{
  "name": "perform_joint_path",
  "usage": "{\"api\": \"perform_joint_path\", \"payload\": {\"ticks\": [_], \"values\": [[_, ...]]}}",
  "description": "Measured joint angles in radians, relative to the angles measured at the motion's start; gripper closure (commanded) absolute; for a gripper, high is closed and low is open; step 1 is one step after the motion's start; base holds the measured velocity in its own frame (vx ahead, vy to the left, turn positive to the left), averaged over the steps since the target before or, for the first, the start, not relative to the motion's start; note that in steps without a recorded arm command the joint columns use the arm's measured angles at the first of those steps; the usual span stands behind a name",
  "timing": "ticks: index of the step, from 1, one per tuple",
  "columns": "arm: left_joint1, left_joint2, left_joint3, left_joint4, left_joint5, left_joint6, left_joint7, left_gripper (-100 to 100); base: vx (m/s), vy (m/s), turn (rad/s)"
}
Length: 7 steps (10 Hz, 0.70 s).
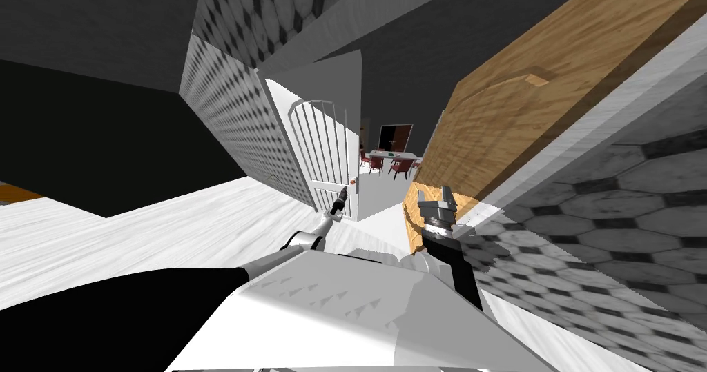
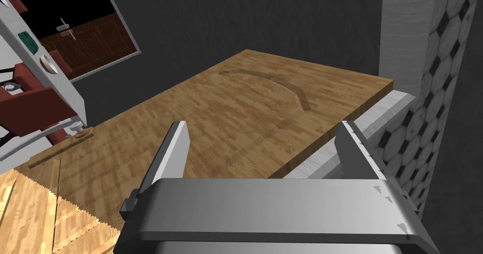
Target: Push the door open
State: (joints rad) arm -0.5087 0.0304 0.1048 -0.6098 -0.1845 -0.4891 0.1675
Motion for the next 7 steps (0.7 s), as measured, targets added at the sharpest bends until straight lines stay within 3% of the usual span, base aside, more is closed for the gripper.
{"api": "perform_joint_path", "payload": {"ticks": [4, 7], "values": [[0.006, 0.016, 0.005, -0.007, 0.002, -0.003, -0.004, -100, 0.2, -0.034, -0.02], [0.009, 0.014, 0.011, -0.007, 0.003, -0.007, -0.008, -100, 0.191, -0.041, -0.021]]}}
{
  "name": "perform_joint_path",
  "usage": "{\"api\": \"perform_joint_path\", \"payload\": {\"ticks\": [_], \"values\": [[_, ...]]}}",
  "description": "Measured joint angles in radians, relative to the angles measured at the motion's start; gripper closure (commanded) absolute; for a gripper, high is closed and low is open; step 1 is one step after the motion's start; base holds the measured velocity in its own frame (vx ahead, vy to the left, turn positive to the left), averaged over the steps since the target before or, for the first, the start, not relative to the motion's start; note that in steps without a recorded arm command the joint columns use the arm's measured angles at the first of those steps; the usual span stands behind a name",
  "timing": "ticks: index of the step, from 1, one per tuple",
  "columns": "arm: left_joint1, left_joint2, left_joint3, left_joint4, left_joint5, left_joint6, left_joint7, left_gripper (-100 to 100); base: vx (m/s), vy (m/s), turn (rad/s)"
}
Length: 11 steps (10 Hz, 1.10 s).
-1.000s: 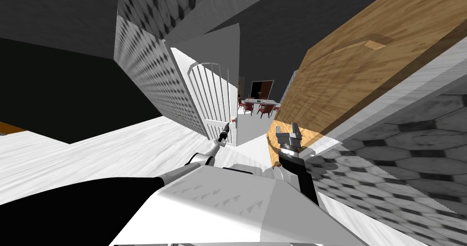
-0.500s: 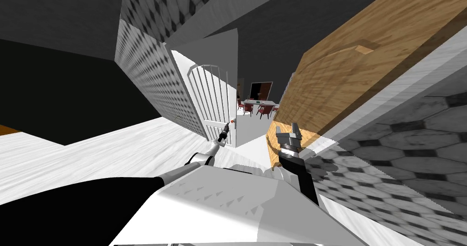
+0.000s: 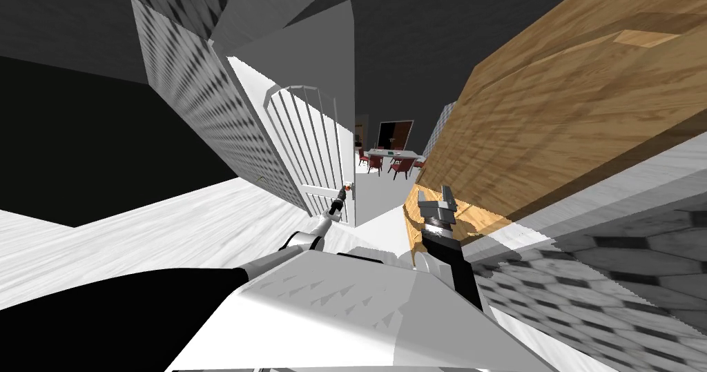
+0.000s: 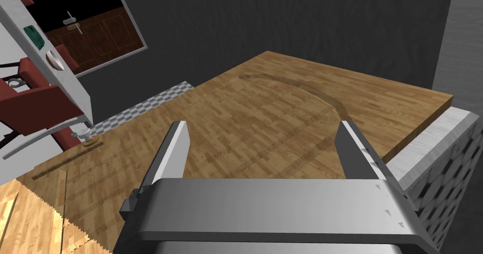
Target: Push the door open
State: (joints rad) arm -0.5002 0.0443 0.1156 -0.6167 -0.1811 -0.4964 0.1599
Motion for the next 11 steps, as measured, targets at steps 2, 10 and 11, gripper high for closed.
{"api": "perform_joint_path", "payload": {"ticks": [2, 10, 11], "values": [[-0.002, -0.01, 0.006, 0.008, 0.002, -0.007, -0.004, -100, 0.135, -0.032, -0.01], [0.004, -0.009, 0.009, 0.013, 0.0, -0.003, -0.004, 100, 0.016, -0.012, 0.01], [0.005, -0.007, 0.016, 0.02, -0.001, -0.005, -0.006, 100, 0.133, -0.093, 0.046]]}}
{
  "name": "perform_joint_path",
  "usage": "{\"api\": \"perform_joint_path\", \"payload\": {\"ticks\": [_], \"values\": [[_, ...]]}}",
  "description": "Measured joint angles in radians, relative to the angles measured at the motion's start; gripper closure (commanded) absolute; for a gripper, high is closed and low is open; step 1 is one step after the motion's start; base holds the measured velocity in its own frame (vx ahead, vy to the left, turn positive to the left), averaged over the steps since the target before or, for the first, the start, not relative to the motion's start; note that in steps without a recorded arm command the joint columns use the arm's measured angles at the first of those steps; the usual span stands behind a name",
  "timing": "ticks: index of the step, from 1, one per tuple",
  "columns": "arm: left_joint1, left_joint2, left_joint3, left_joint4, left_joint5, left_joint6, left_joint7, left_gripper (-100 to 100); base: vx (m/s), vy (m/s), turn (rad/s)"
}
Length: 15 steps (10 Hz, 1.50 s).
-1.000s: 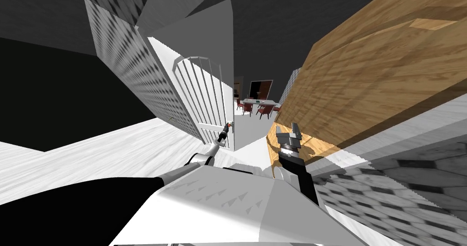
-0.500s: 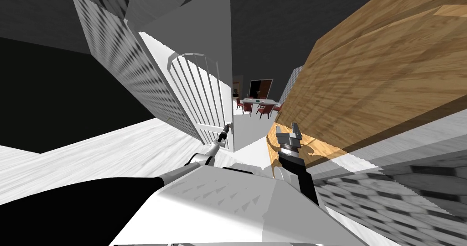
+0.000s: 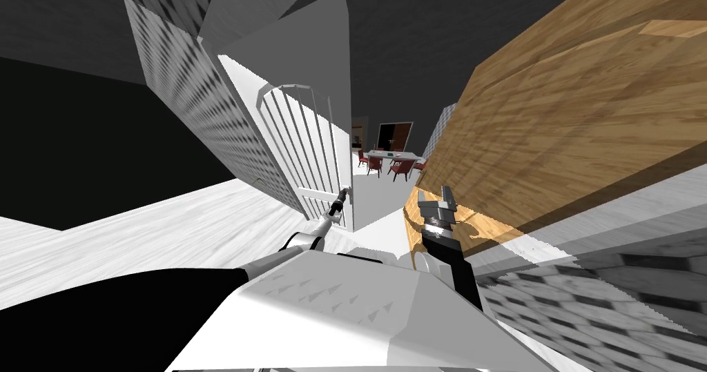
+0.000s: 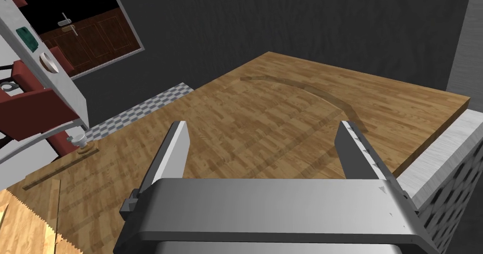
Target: Push the door open
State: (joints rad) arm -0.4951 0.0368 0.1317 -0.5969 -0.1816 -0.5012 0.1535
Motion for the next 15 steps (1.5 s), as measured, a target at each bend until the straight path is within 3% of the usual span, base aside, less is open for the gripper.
{"api": "perform_joint_path", "payload": {"ticks": [2, 4, 6, 8, 9, 10, 11, 12, 13, 15], "values": [[-0.012, 0.009, 0.014, 0.023, 0.002, -0.015, -0.004, 100, 0.092, -0.034, 0.01], [0.009, 0.011, 0.011, -0.027, -0.005, 0.009, 0.005, 100, 0.143, -0.066, 0.047], [0.004, 0.015, 0.029, -0.015, -0.005, 0.009, 0.0, 100, 0.165, -0.09, 0.062], [-0.008, 0.026, 0.046, 0.01, -0.005, -0.009, -0.003, 100, 0.084, -0.04, 0.017], [0.012, 0.025, 0.041, -0.033, -0.008, 0.008, 0.002, 100, 0.112, -0.065, 0.071], [0.012, 0.022, 0.051, -0.029, -0.01, 0.007, -0.002, 100, 0.186, -0.123, 0.099], [0.034, 0.022, 0.055, -0.063, -0.014, 0.028, 0.001, 100, 0.138, -0.089, 0.056], [0.03, 0.028, 0.061, -0.059, -0.014, 0.036, 0.003, 100, 0.051, -0.018, -0.007], [0.014, 0.035, 0.069, -0.034, -0.011, 0.02, 0.002, 100, 0.128, -0.077, 0.065], [0.019, 0.046, 0.088, -0.031, -0.015, 0.018, 0.007, 100, 0.19, -0.144, 0.11]]}}
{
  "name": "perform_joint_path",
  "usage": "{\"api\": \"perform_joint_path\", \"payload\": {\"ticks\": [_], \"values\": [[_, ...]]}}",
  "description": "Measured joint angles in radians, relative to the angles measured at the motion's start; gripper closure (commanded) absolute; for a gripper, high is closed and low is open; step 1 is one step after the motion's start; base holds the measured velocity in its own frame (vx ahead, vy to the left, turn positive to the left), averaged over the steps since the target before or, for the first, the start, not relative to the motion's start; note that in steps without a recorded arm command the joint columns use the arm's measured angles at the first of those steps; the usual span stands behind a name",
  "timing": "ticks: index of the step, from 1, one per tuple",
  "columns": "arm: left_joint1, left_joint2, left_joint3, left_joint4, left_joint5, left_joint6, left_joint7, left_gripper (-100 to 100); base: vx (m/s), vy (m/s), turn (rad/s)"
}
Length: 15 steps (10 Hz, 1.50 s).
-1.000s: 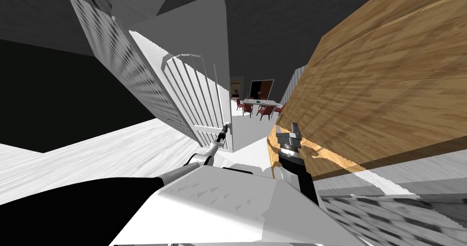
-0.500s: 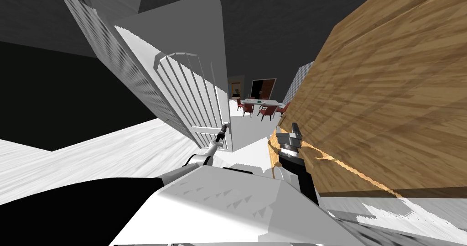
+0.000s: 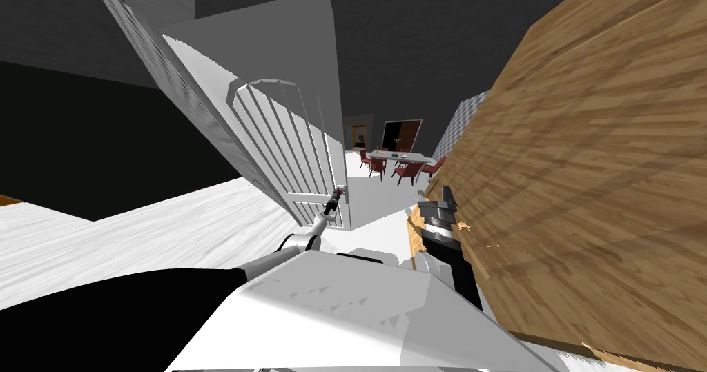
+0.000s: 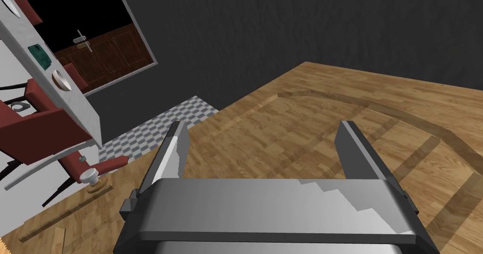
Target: Push the door open
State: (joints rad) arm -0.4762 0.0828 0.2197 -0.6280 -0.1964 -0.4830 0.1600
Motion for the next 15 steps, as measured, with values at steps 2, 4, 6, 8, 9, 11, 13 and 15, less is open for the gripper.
{"api": "perform_joint_path", "payload": {"ticks": [2, 4, 6, 8, 9, 11, 13, 15], "values": [[0.022, -0.002, 0.019, -0.041, -0.004, 0.018, -0.003, 100, 0.127, -0.059, 0.054], [0.005, 0.003, 0.041, -0.022, -0.003, 0.012, -0.01, 100, 0.134, -0.081, 0.079], [0.001, 0.016, 0.07, -0.004, -0.003, 0.001, -0.014, 100, 0.165, -0.137, 0.122], [-0.006, 0.023, 0.087, -0.001, -0.002, -0.004, -0.015, -100, -0.131, -0.056, 0.045], [-0.007, 0.025, 0.085, 0.0, -0.002, -0.003, -0.013, -100, -0.184, 0.024, -0.025], [-0.011, 0.018, 0.082, 0.011, -0.002, -0.006, -0.012, -100, -0.232, -0.041, 0.016], [-0.006, 0.006, 0.075, -0.004, -0.003, 0.004, -0.01, -100, -0.245, -0.093, 0.024], [-0.004, -0.003, 0.07, -0.012, -0.003, 0.01, -0.006, -100, -0.157, -0.034, 0.014]]}}
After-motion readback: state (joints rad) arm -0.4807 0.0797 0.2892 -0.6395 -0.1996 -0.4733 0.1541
